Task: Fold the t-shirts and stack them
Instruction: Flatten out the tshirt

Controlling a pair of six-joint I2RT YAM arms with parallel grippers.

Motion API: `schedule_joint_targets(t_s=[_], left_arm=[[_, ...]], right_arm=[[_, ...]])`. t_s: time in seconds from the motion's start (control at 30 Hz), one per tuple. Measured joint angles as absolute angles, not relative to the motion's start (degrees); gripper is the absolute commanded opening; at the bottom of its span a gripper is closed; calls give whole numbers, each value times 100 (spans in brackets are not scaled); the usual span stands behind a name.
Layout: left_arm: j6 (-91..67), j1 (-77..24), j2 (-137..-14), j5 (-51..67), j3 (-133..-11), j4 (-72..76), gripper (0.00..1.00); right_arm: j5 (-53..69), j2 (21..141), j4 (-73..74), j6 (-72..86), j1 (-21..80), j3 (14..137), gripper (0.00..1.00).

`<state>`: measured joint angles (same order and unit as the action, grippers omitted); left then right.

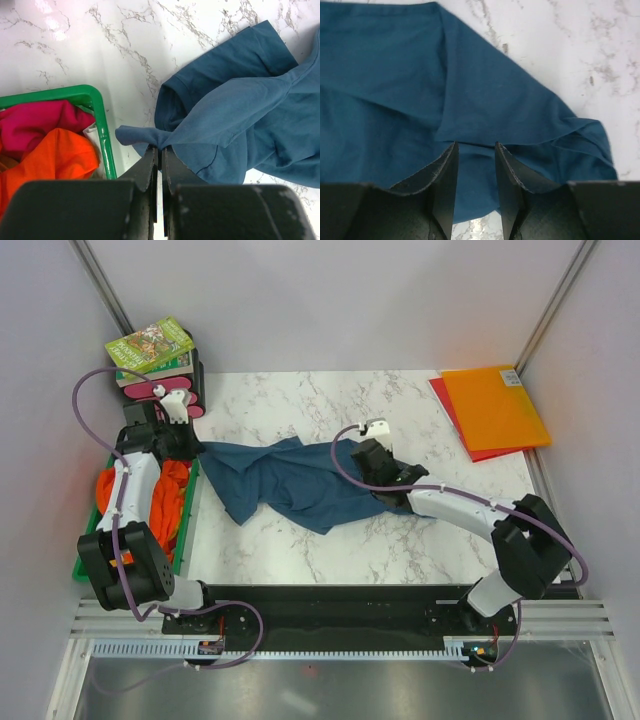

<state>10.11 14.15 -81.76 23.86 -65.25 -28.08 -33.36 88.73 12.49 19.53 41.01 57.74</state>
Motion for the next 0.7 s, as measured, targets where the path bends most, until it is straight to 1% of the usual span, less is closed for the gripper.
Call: schedule_joint_targets(t_s=[0.1,0.4,0.7], left_arm=[[1013,1396,-8176,2386,-6493,-2788,2],[1037,1363,-8176,2383,-6287,-2744,2],[1050,1363,-8173,2381,-6165,-2711,2]], right_arm=[[-3260,9124,1131,1975,4298,5778,41],[-3183,10097,1085,2001,4318,6086,39],[-3186,10484,947,1994,4320,6539,40]])
